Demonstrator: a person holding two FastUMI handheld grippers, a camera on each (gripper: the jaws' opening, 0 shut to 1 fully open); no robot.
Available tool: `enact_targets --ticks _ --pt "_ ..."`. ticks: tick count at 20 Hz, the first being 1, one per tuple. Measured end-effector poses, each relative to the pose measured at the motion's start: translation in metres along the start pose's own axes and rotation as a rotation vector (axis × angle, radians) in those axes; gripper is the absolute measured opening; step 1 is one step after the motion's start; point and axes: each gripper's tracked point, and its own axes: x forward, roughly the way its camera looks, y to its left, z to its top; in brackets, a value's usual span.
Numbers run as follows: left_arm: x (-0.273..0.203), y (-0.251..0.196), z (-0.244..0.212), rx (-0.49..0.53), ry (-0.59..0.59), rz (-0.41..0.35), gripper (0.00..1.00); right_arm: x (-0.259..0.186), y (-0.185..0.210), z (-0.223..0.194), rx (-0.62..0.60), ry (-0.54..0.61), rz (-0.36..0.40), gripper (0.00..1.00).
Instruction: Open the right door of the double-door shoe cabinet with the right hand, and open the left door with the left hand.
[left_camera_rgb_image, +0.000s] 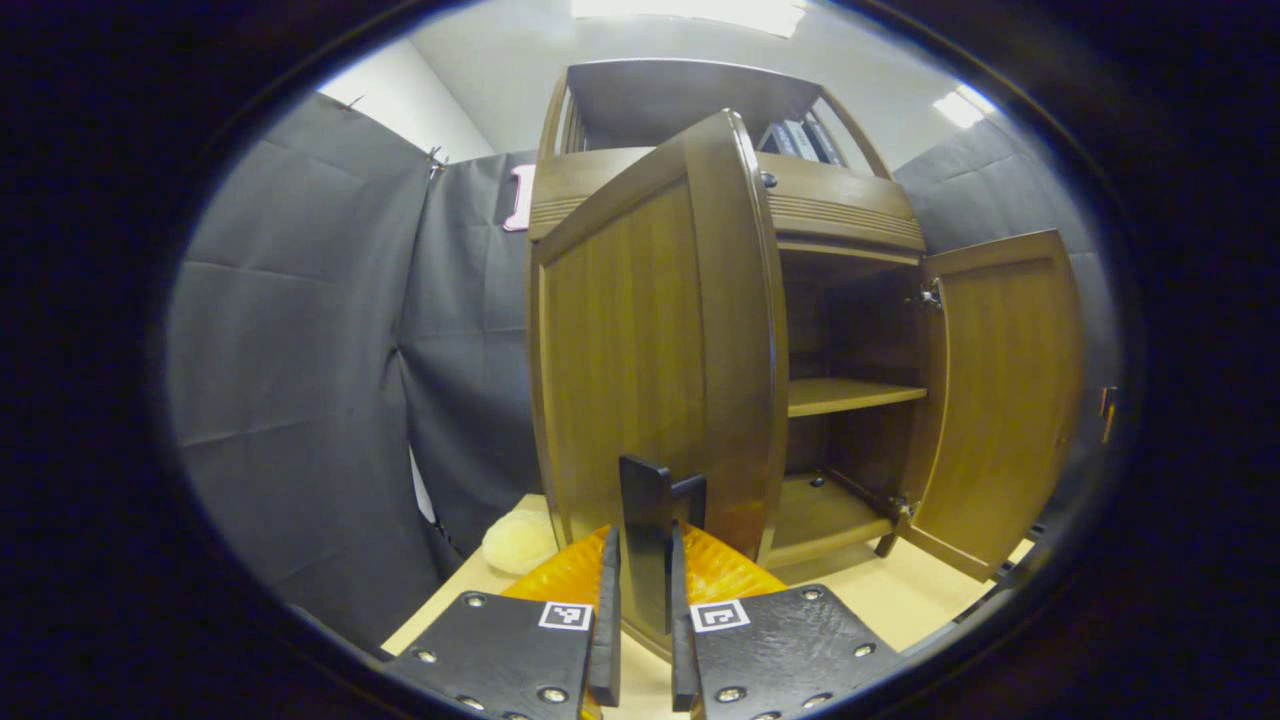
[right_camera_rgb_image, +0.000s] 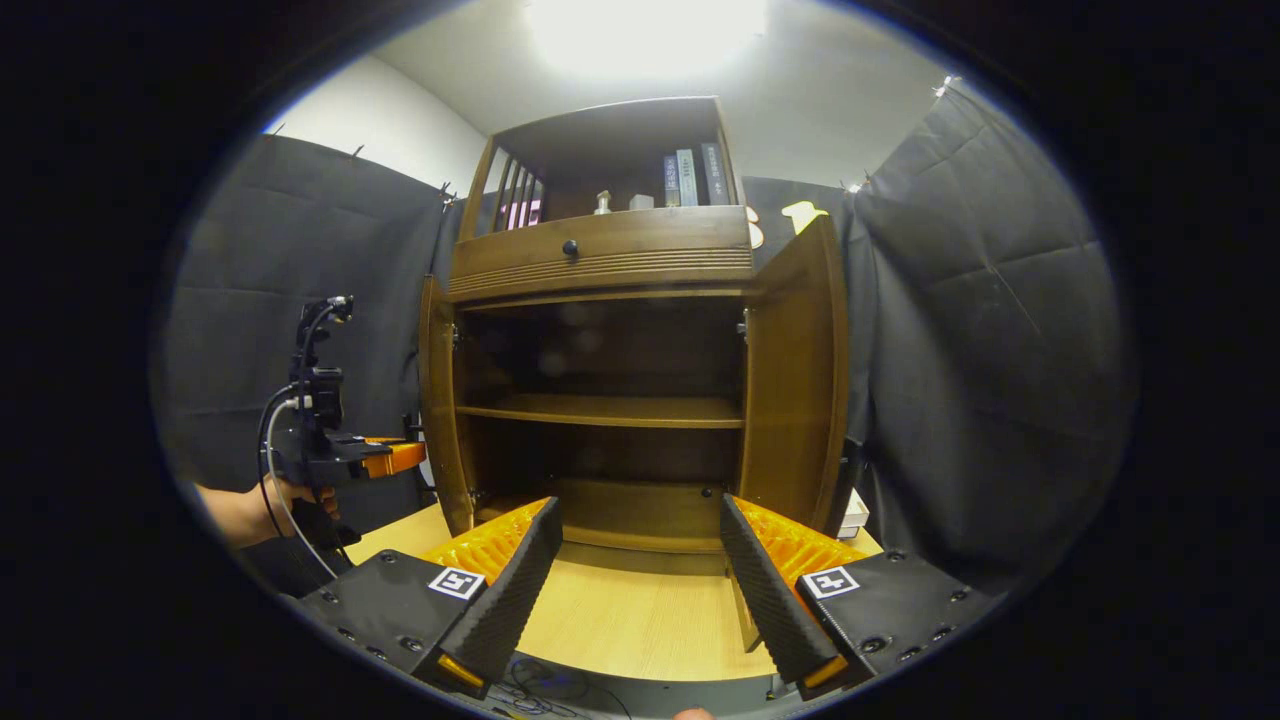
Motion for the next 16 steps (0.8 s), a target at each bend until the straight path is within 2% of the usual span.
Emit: enact_targets --ticks 1,5,13,16 --pt "-0.003 0.005 -0.001 -0.001 0.0 -0.001 0.22 0.002 0.007 0.001 0.0 -0.002 0.003 0.97" --pt "-0.012 0.029 -0.002 0.0 -0.001 -0.002 0.22 0.01 0.035 0.001 -0.006 0.001 0.027 0.99" --pt "-0.023 0.099 0.006 -0.021 -0.023 0.061 0.2 0.014 0.079 0.002 -0.03 0.003 0.052 0.96" --pt "-0.026 0.117 0.002 -0.025 -0.022 0.081 0.2 0.018 0.091 0.005 -0.027 0.003 0.053 1.0"
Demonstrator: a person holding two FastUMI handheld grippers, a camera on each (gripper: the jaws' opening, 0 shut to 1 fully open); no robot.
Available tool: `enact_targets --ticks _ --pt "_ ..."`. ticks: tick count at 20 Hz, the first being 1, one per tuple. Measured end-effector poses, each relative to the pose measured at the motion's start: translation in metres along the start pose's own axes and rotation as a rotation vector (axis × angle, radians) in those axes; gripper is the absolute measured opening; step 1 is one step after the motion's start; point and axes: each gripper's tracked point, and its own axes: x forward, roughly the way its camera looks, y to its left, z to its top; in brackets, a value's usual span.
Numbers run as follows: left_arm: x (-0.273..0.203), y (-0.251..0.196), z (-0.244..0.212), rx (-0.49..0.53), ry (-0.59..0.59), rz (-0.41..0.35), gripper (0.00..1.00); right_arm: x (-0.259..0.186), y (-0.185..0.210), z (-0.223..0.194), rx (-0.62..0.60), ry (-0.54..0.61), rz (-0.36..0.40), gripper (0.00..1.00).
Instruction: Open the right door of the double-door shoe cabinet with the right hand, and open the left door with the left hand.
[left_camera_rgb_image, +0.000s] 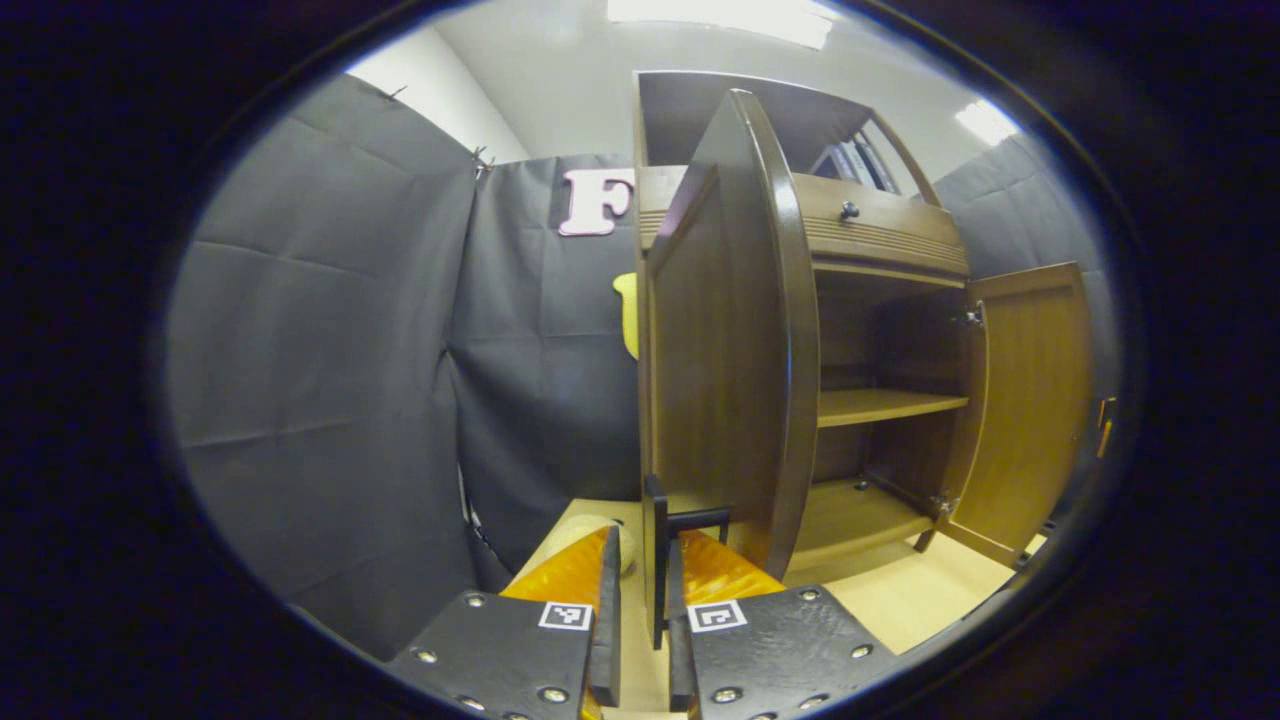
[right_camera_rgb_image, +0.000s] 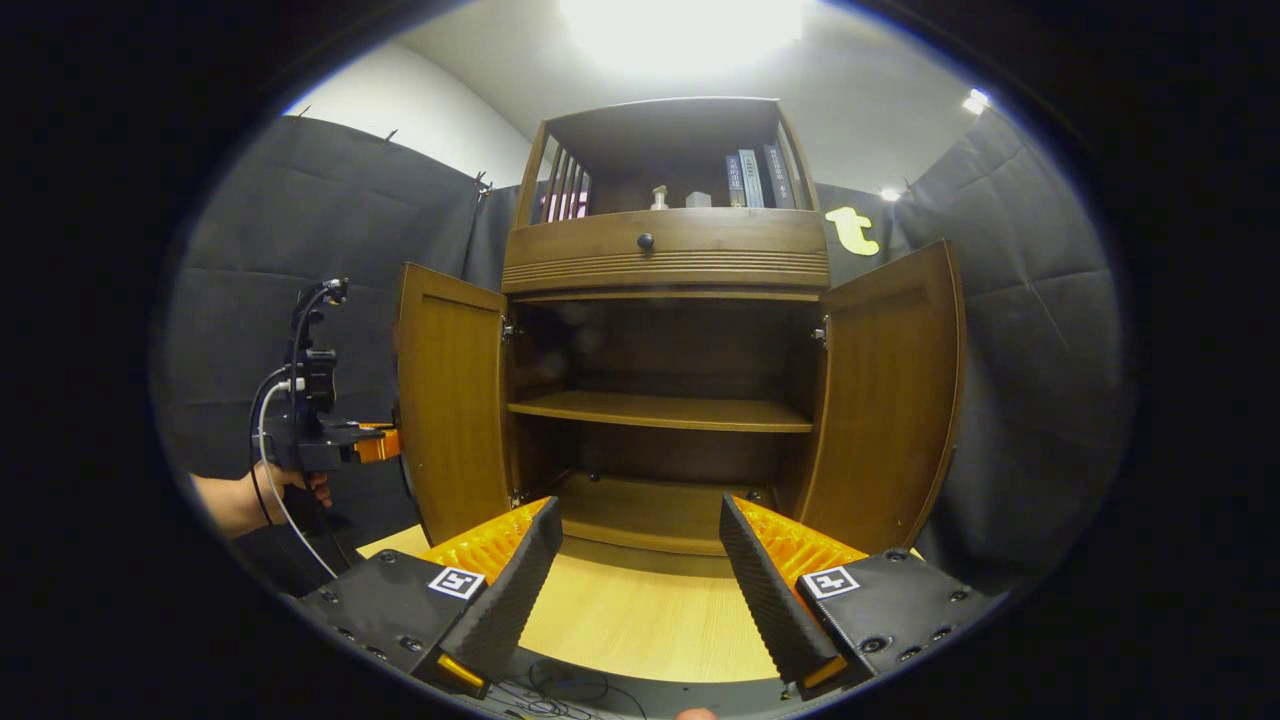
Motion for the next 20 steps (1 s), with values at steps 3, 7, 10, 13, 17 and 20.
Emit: enact_targets --ticks 3,7,10,13,17,20 --pt "-0.002 0.013 0.0 -0.006 0.0 -0.002 0.2 0.004 0.015 0.003 -0.003 -0.005 0.007 0.97" --pt "-0.004 0.028 0.0 -0.005 0.0 -0.018 0.2 0.01 0.035 0.006 -0.012 -0.012 0.018 1.0" --pt "-0.007 0.036 0.0 -0.005 -0.003 -0.032 0.2 0.013 0.045 0.006 -0.013 -0.01 0.017 1.0" --pt "-0.017 0.052 -0.002 -0.003 -0.012 -0.017 0.2 0.016 0.051 0.007 -0.01 -0.012 0.017 1.0" --pt "-0.031 0.074 -0.004 -0.031 -0.005 0.035 0.2 0.019 0.057 0.006 -0.011 -0.012 0.049 0.99" --pt "-0.048 0.074 0.004 -0.015 -0.015 0.073 0.2 0.019 0.051 0.011 0.005 -0.028 0.065 0.97"
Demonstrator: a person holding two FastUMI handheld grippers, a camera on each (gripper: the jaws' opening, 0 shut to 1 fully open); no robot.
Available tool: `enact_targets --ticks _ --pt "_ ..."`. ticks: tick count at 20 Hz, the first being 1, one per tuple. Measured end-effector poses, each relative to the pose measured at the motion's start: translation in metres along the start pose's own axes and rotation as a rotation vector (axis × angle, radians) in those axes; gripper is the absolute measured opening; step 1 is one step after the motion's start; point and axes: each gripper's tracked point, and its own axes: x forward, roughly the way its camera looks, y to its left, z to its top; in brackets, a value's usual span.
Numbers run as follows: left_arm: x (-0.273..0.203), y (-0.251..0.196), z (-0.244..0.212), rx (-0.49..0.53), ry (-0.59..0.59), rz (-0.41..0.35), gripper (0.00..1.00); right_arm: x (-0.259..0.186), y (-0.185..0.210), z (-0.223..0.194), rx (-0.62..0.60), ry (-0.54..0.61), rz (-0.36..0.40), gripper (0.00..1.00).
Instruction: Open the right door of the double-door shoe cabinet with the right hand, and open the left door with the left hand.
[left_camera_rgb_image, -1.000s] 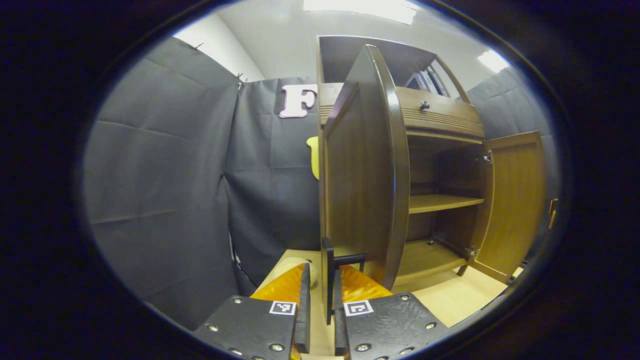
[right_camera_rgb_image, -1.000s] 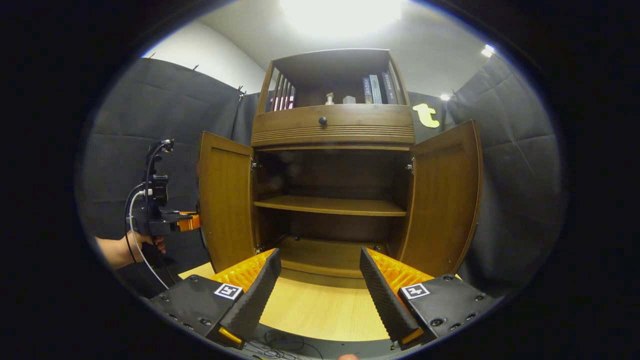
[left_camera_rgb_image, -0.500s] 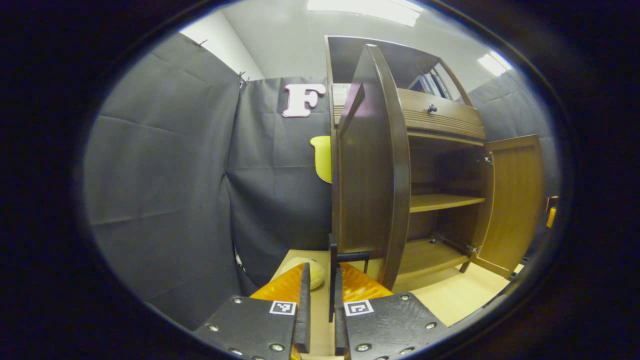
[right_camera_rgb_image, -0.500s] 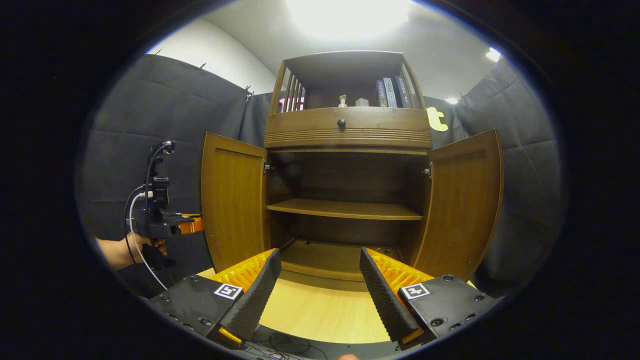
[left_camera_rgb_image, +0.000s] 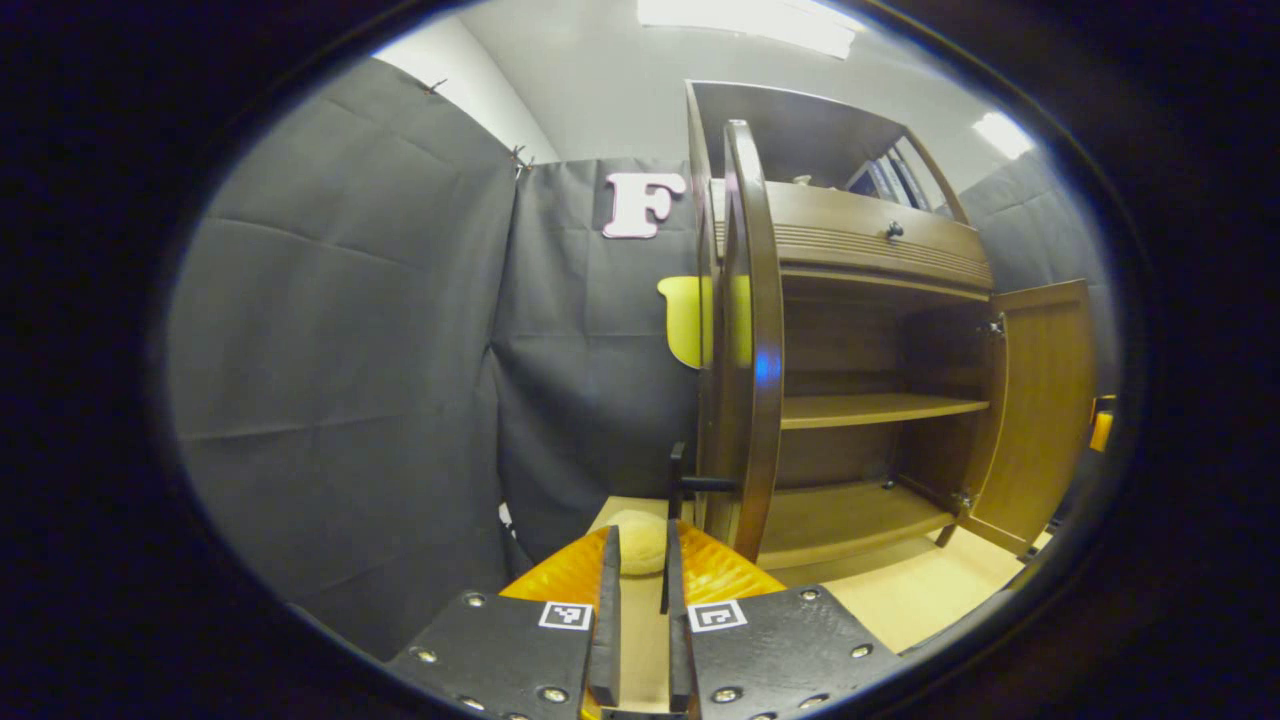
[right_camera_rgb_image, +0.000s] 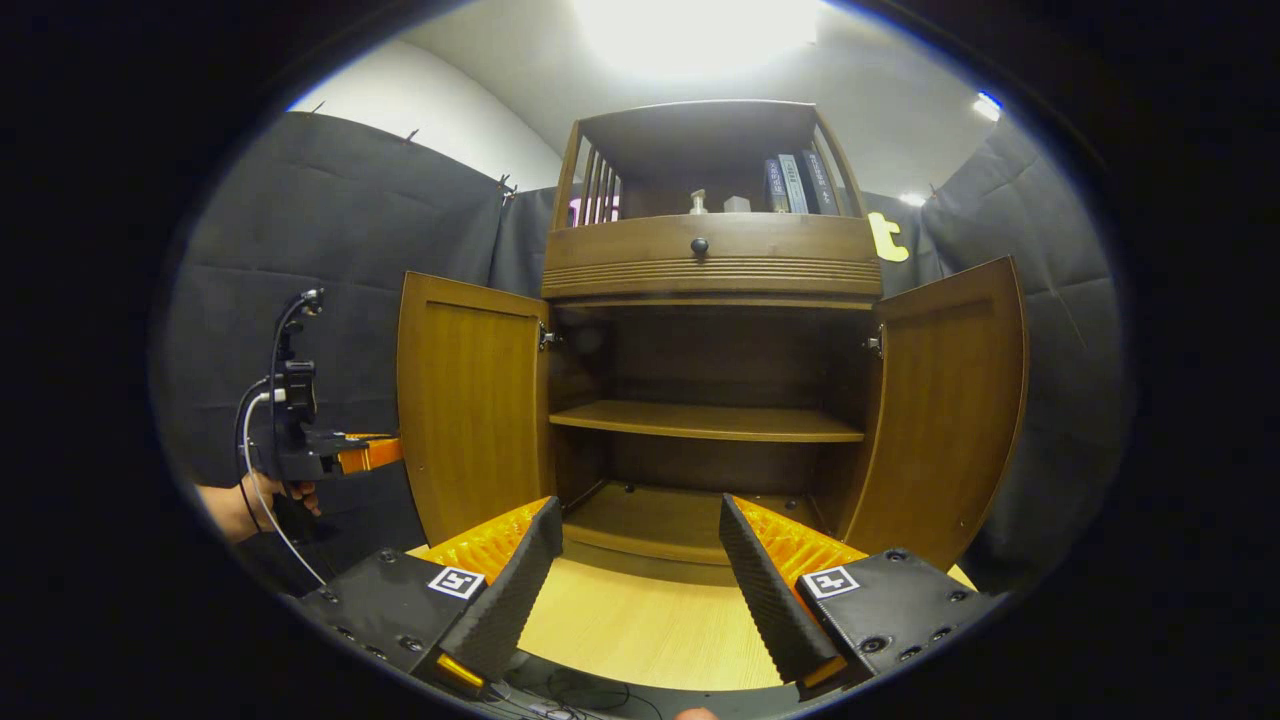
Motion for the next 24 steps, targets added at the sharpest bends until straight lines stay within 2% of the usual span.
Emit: enact_targets --ticks 3,6,7,9,14,16,19,22,24 --pt "-0.021 -0.011 0.02 0.021 -0.025 0.036 0.2 -0.006 -0.017 0.005 0.001 -0.012 0.0 1.0" --pt "-0.05 -0.025 0.039 0.024 -0.046 0.051 0.2 -0.014 -0.043 0.011 0.009 -0.023 -0.015 1.0" --pt "-0.058 -0.032 0.043 0.026 -0.05 0.053 0.2 -0.017 -0.051 0.013 0.015 -0.027 -0.02 0.96" --pt "-0.072 -0.053 0.055 0.03 -0.06 0.045 0.2 -0.025 -0.068 0.015 0.021 -0.033 -0.036 0.99" --pt "-0.09 -0.114 0.067 0.035 -0.088 0.008 0.2 -0.043 -0.108 0.014 0.026 -0.039 -0.088 0.96" --pt "-0.096 -0.133 0.067 0.051 -0.094 -0.005 0.2 -0.05 -0.121 0.012 0.03 -0.04 -0.108 1.0" --pt "-0.099 -0.153 0.066 0.046 -0.096 -0.021 0.21 -0.056 -0.138 0.011 0.037 -0.043 -0.138 0.96" --pt "-0.106 -0.162 0.069 0.051 -0.104 -0.011 0.22 -0.059 -0.15 0.012 0.035 -0.045 -0.163 0.99" --pt "-0.105 -0.163 0.071 0.049 -0.106 -0.002 0.37 -0.06 -0.155 0.012 0.027 -0.043 -0.175 0.96"
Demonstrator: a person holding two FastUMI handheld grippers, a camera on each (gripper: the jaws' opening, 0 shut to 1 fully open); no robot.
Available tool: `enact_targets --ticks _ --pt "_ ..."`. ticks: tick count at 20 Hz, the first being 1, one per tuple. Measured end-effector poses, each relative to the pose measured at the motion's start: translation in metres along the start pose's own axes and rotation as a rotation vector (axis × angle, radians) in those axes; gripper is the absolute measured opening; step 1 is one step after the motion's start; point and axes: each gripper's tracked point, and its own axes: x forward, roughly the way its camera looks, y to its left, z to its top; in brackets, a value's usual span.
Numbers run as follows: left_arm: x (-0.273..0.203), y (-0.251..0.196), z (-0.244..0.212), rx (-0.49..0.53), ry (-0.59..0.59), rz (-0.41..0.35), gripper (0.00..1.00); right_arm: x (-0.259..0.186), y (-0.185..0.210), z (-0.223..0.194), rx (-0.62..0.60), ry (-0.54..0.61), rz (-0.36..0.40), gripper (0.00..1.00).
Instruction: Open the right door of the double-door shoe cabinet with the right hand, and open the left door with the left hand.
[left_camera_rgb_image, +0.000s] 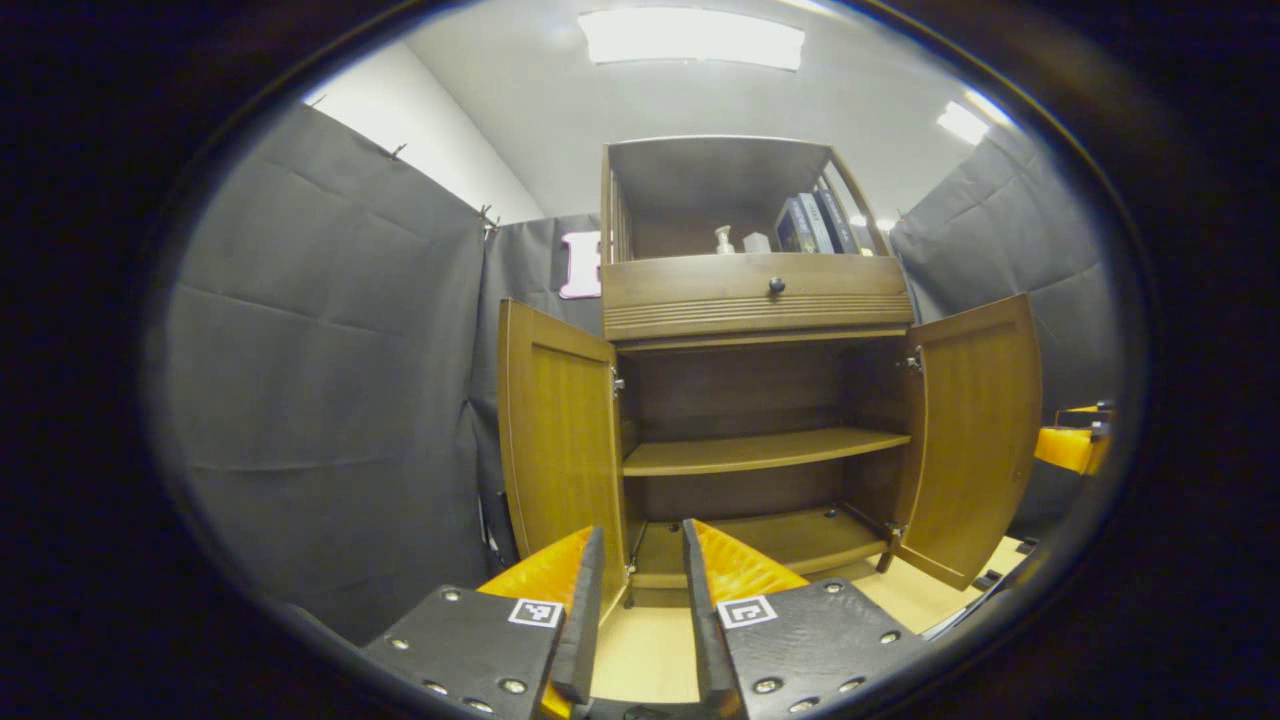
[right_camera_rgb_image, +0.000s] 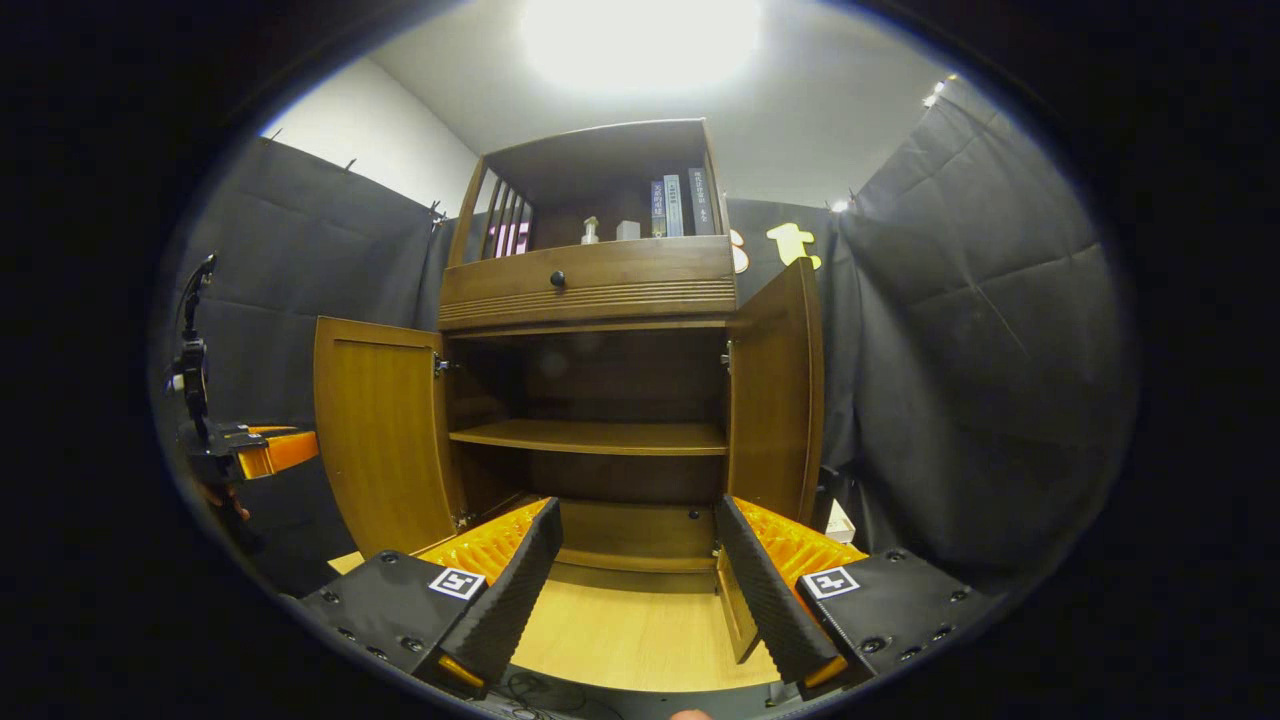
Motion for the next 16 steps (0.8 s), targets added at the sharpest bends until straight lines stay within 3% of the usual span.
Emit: enact_targets --ticks 6,16 --pt "-0.002 0.011 0.005 0.002 -0.01 0.045 0.83 0.004 -0.005 0.005 0.005 -0.015 -0.008 0.99" --pt "0.003 0.026 0.007 0.003 -0.024 0.077 0.83 0.015 -0.006 0.004 0.004 -0.018 -0.034 0.99"
